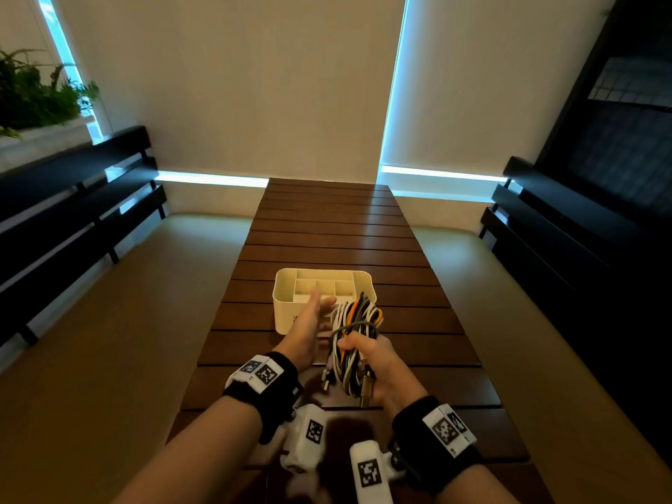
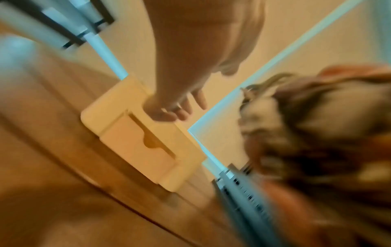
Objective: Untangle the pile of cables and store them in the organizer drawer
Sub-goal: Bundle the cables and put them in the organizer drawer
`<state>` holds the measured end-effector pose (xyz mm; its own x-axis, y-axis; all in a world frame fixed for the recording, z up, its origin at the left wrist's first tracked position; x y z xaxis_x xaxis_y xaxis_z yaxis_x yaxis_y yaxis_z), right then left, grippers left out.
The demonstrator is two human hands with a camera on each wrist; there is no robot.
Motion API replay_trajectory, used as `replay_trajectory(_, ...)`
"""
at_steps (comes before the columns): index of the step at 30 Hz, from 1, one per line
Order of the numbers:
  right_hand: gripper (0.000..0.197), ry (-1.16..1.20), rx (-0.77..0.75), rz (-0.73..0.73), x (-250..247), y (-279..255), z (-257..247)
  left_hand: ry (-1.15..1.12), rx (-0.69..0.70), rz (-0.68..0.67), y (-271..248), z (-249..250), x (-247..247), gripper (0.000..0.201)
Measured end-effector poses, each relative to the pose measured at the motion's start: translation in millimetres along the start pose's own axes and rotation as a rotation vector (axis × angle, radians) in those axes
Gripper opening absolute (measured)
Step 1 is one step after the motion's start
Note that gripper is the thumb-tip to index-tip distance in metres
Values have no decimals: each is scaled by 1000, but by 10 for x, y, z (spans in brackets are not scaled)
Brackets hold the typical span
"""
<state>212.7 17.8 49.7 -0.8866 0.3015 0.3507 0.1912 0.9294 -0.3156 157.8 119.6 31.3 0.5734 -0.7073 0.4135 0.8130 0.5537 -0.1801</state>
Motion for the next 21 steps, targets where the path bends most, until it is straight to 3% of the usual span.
replay_trajectory(2,19,68,16,-8,-35,4,33,810,43,209,108,255,-228,43)
replay_trajectory(3,20,106,19,-23,-42,6,53,1220,46,259,174,341,-261,46)
replay_trajectory(4,20,144,22,-41,-42,3,71,1513,10,241,263,343,-288,54)
replay_trajectory(6,19,201,15,-76,-33,-10,90,1817,-158,148,391,232,-379,66)
replay_trajectory(8,20,193,10,-87,-46,-16,103,1897,-253,162,446,142,-485,64)
replay_trajectory(11,25,164,34,-60,-91,-22,156,1826,-164,263,386,104,-451,47)
replay_trajectory(14,27,156,64,-68,-90,-52,198,1691,-127,265,325,2,-369,36)
replay_trajectory(21,15,157,188,-55,35,-146,393,1627,-165,7,7,-195,-210,30)
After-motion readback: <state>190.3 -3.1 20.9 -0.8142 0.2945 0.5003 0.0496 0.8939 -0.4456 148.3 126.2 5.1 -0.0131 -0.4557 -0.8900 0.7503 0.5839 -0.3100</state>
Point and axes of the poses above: each hand's wrist, its own y-axis towards the middle knuckle, its own x-axis out of the palm, z = x × y, the point moved 7 cm from there along y, towards the middle knuckle, and after that the axes turned 14 degrees about -z, right-handed, at the moved point
